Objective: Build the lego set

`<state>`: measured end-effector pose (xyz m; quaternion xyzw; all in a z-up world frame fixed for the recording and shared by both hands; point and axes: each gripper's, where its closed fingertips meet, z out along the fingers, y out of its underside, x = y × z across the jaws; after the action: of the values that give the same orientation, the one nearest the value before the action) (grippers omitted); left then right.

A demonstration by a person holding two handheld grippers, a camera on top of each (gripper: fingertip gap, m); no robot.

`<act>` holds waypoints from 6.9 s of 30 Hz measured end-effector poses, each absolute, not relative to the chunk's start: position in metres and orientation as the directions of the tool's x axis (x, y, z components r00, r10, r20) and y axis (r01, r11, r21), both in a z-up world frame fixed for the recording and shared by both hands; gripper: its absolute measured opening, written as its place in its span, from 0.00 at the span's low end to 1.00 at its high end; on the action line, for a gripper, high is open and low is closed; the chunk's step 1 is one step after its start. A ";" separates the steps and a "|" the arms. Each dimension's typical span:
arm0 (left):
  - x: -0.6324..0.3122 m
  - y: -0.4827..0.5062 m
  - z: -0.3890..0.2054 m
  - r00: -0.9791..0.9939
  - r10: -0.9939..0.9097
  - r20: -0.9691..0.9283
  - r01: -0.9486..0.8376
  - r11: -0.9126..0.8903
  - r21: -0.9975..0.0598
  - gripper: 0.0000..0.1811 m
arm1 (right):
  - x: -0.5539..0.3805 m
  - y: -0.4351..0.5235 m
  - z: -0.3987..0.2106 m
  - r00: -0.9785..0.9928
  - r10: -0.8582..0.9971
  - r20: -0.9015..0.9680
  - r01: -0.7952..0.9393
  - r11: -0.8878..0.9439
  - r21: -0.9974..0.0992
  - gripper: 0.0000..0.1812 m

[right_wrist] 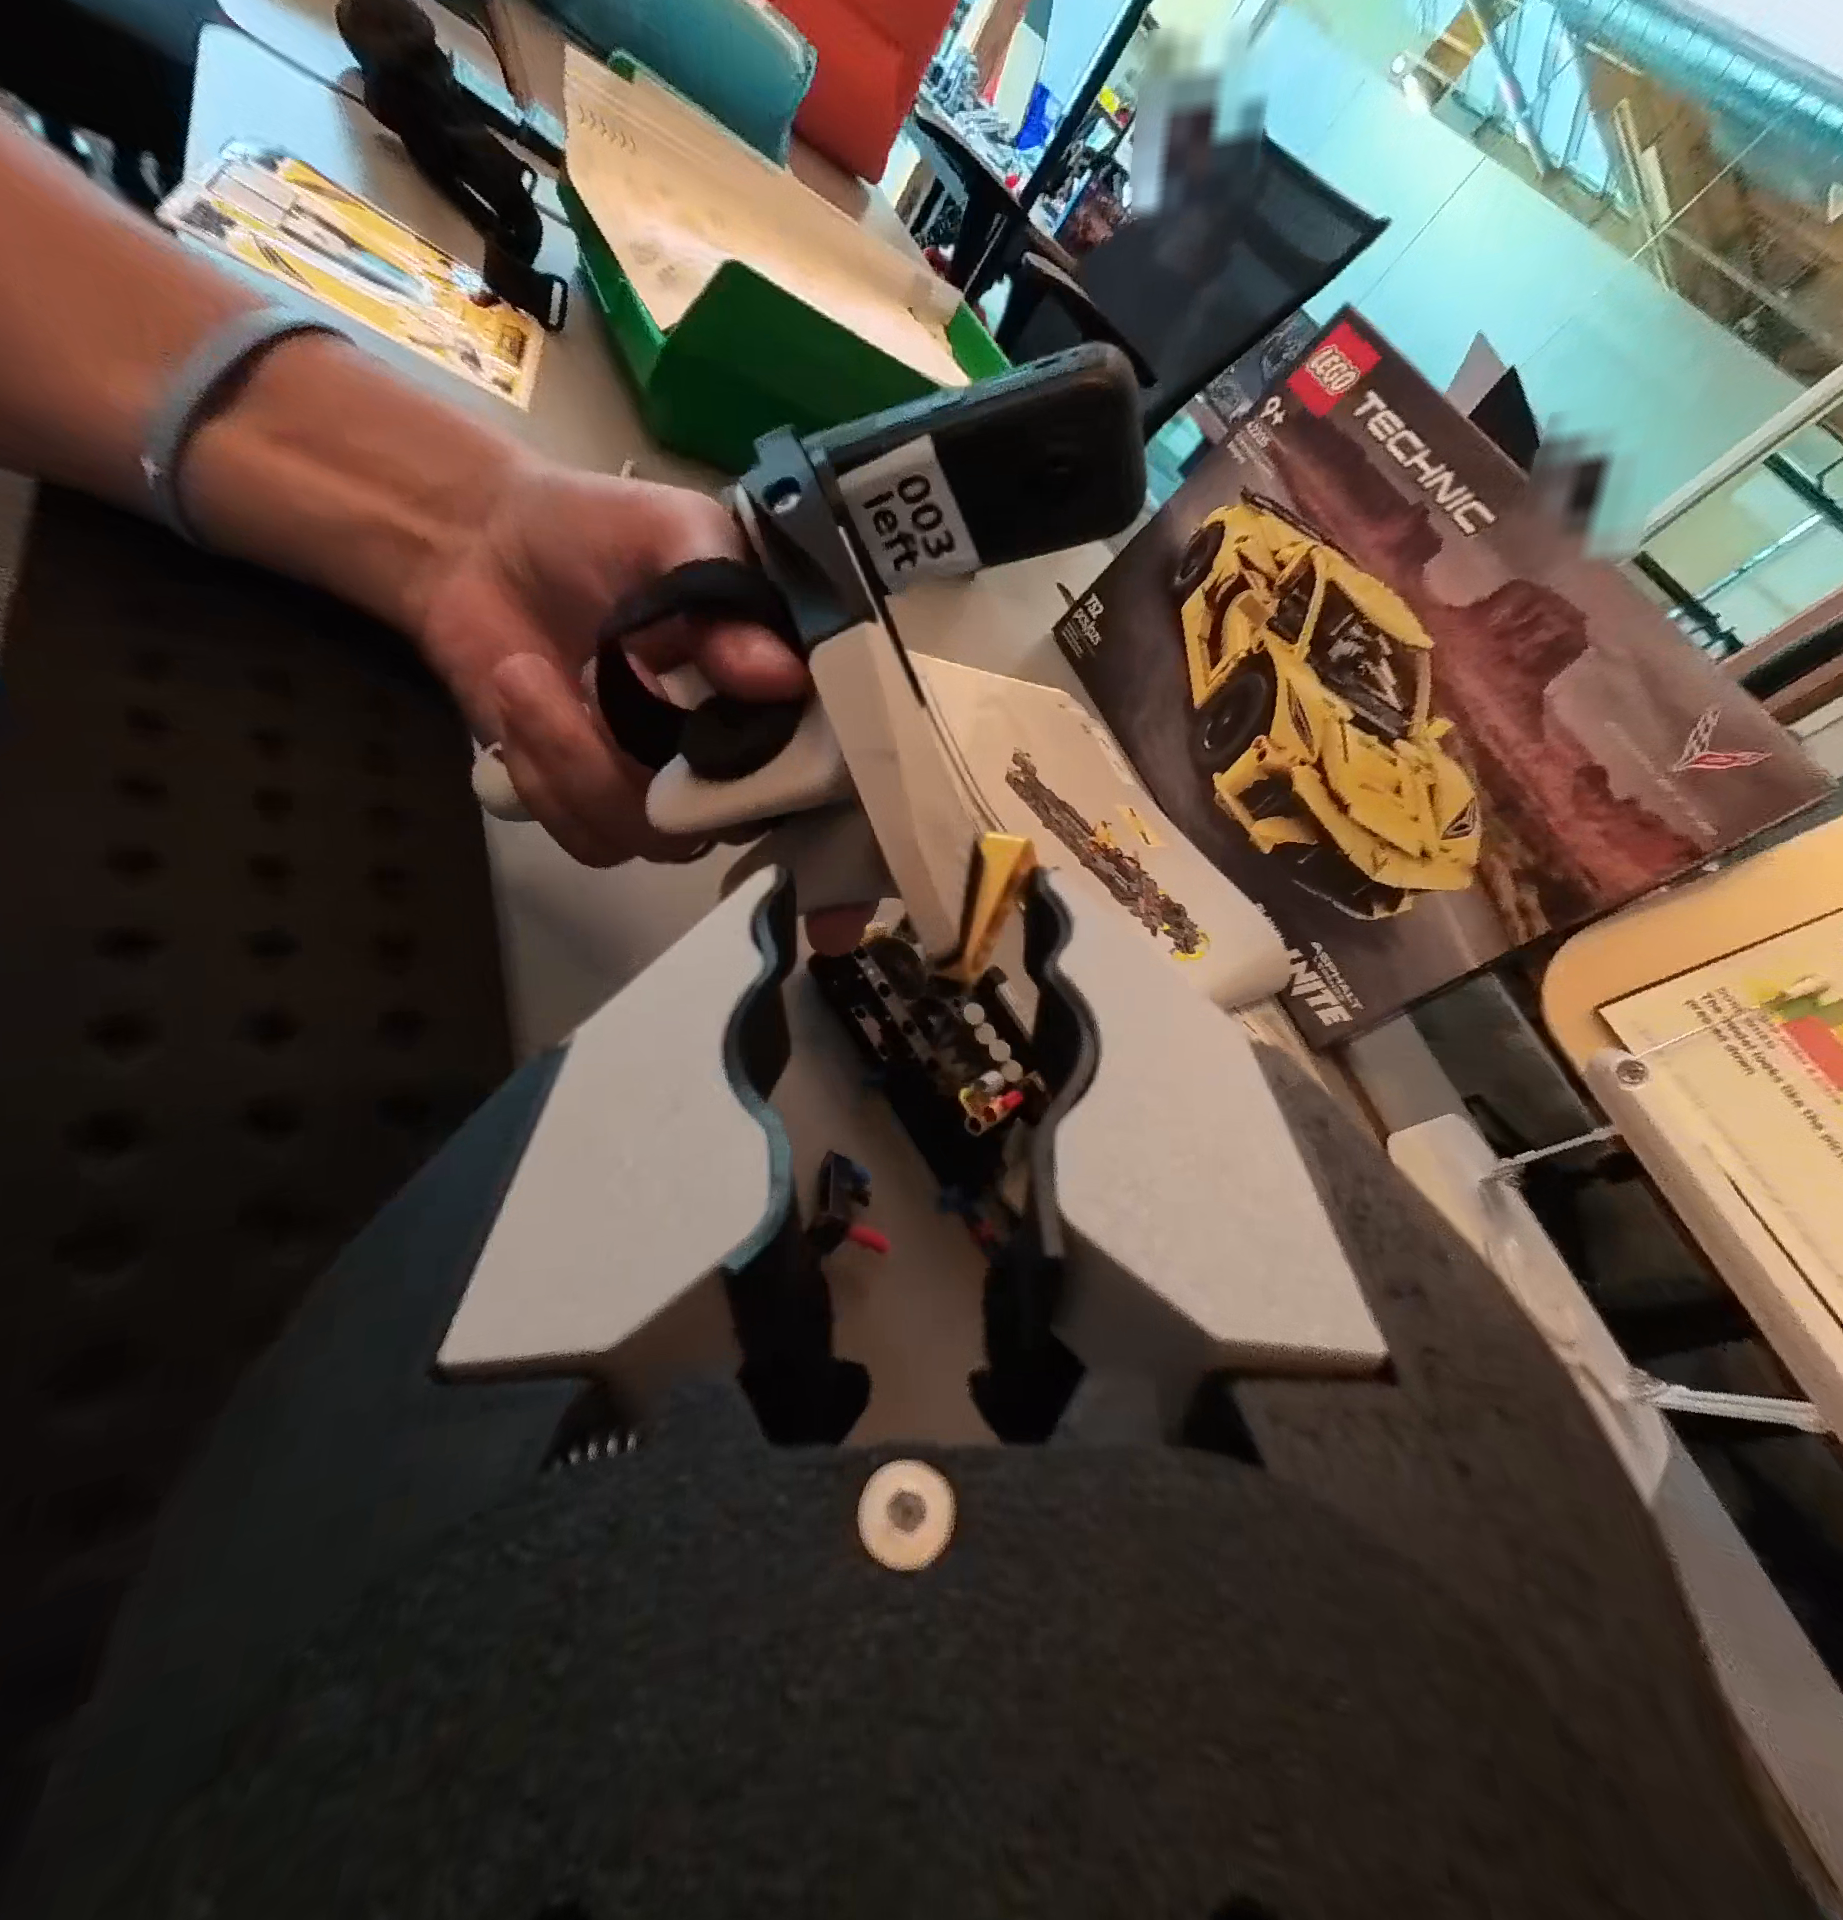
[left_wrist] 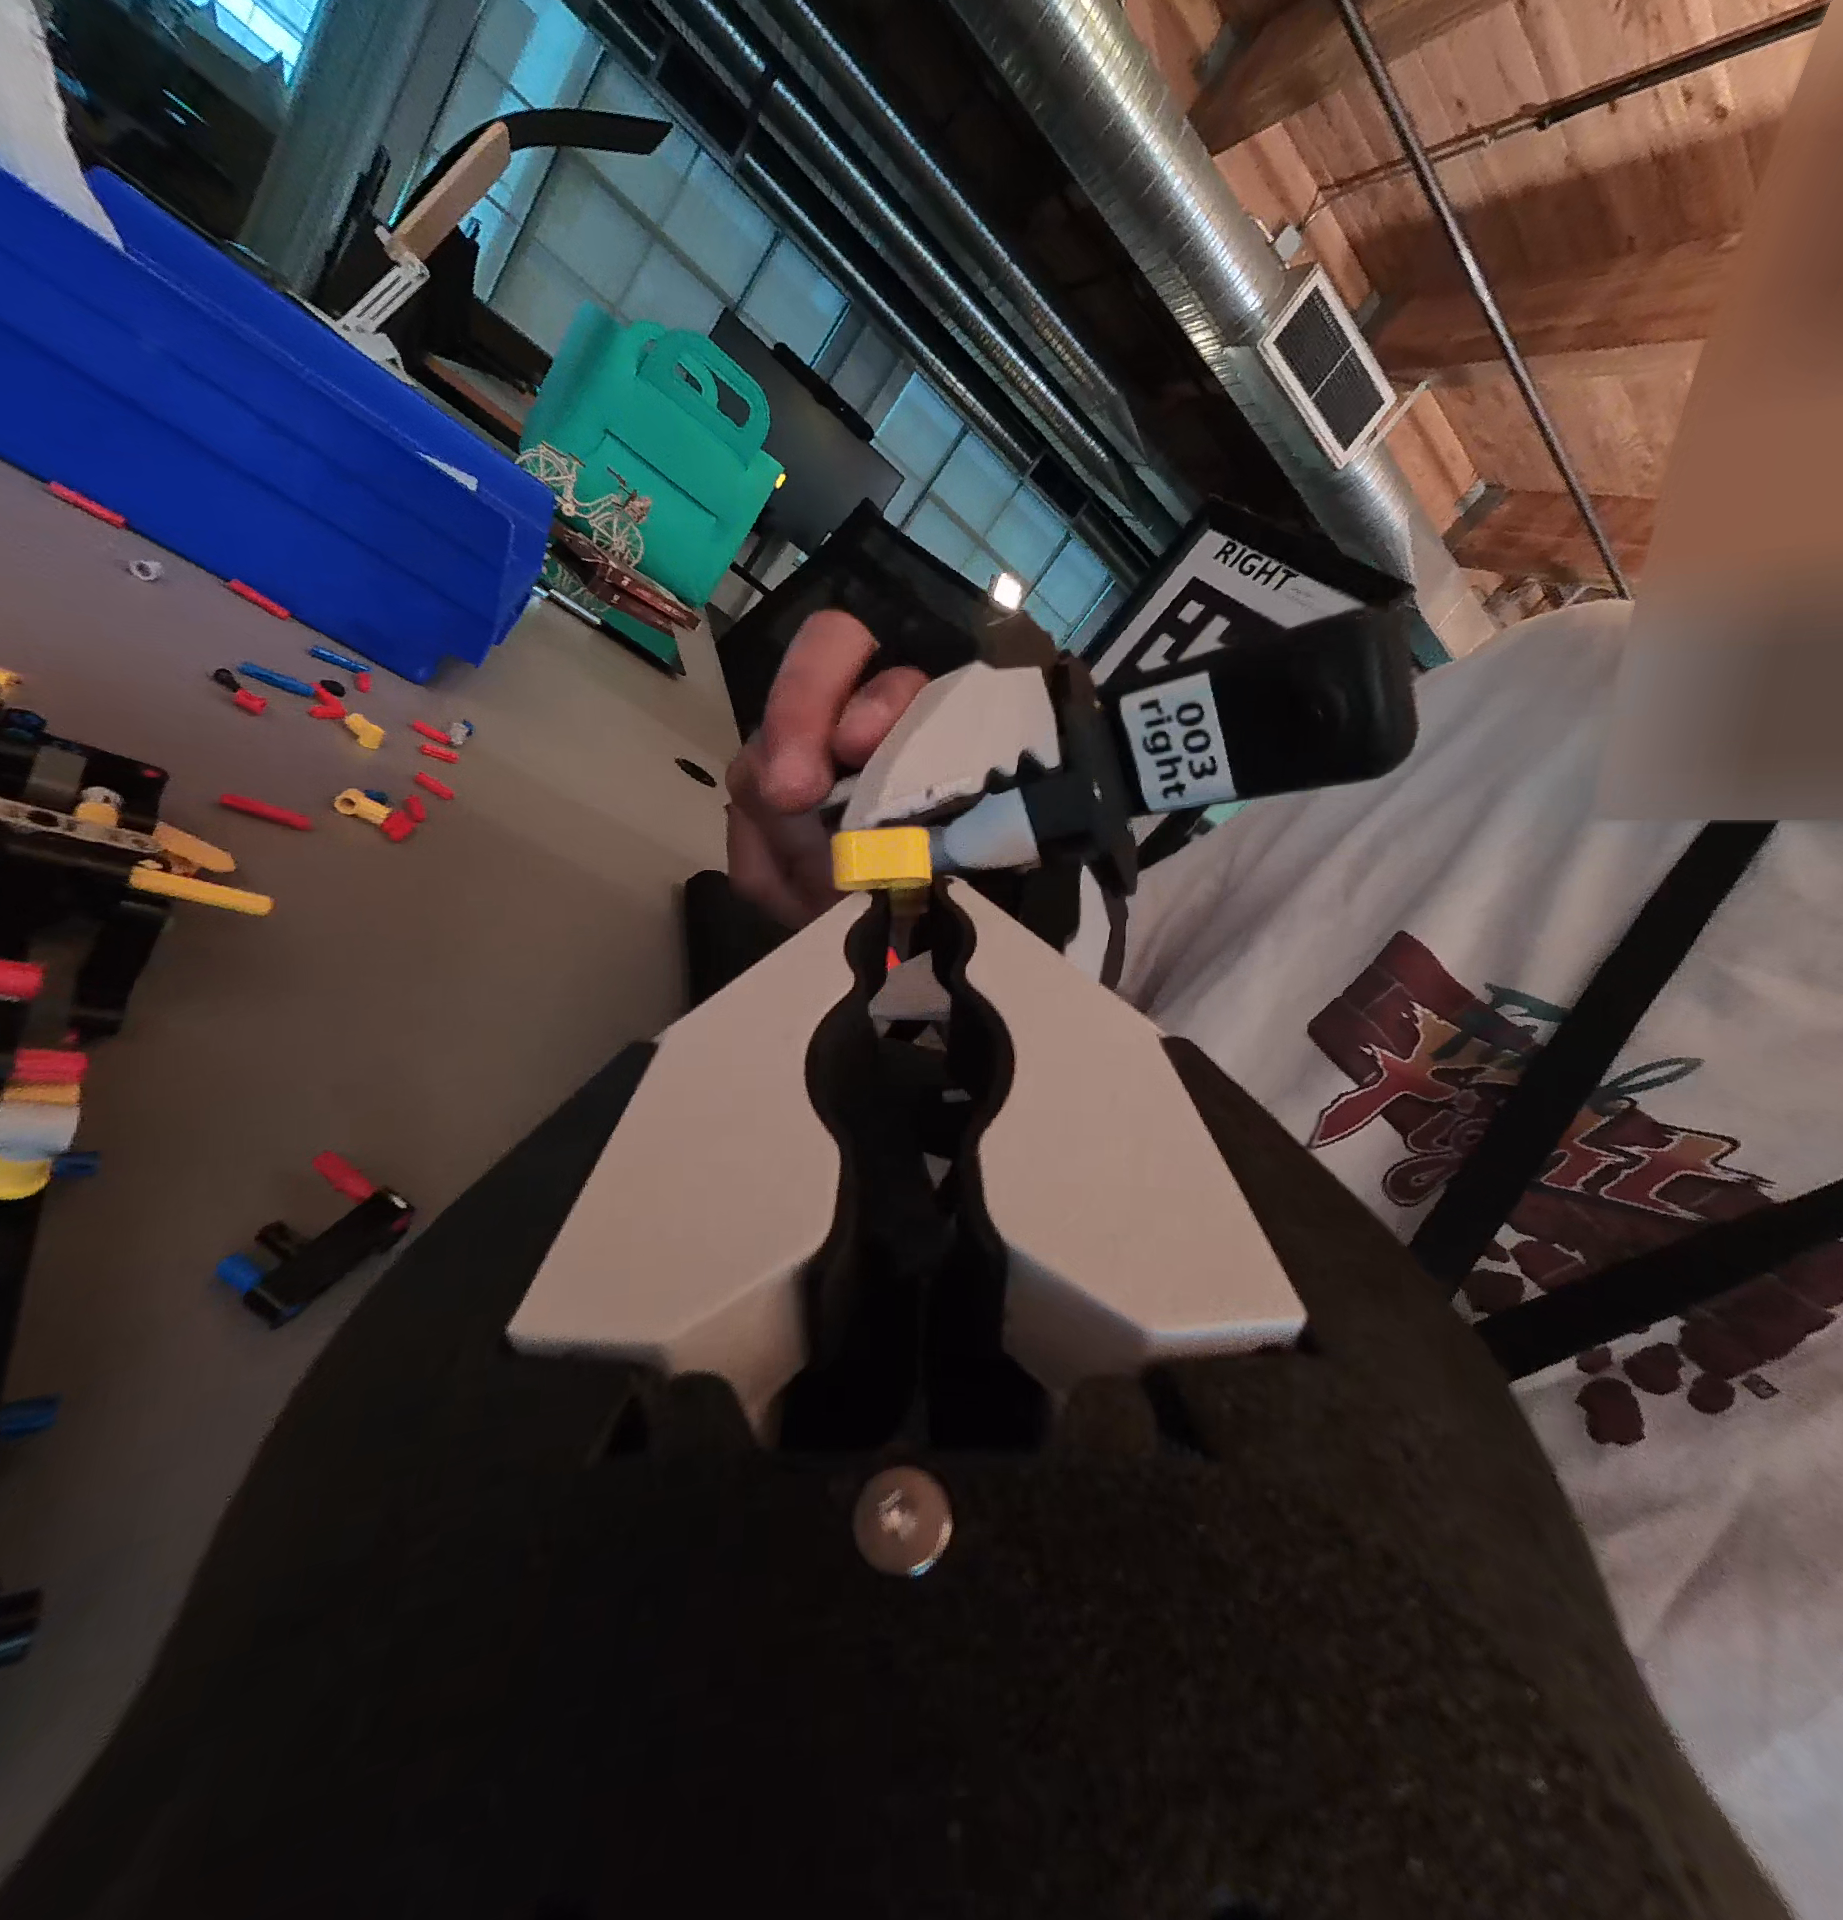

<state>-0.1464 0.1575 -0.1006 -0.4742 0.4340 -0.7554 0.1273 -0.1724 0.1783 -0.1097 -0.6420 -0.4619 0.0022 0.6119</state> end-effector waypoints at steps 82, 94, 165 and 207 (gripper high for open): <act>-0.122 0.187 -0.155 -0.002 -0.656 -0.755 -0.273 0.726 -0.631 0.04 | -0.115 0.187 -0.152 0.150 0.714 0.684 0.979 -0.009 -0.205 0.02; -0.121 0.188 -0.158 -0.003 -0.652 -0.758 -0.300 0.724 -0.621 0.04 | -0.119 0.189 -0.154 0.170 0.726 0.667 0.972 -0.012 -0.236 0.01; -0.128 0.213 -0.184 0.000 -1.000 -0.029 -0.401 0.026 -0.916 0.04 | -0.111 0.198 -0.190 0.709 0.695 -0.117 0.204 -0.362 -0.910 0.11; -0.166 0.187 -0.237 -0.246 -0.969 0.010 -0.659 0.160 -0.735 0.04 | -0.113 0.199 -0.238 0.727 0.686 0.037 0.464 -0.451 -0.762 0.11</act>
<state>-0.1660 0.1869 -0.2375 -0.5640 0.7217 -0.3196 0.2426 -0.1129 0.1988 -0.2382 -0.8403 -0.3421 0.1394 0.3968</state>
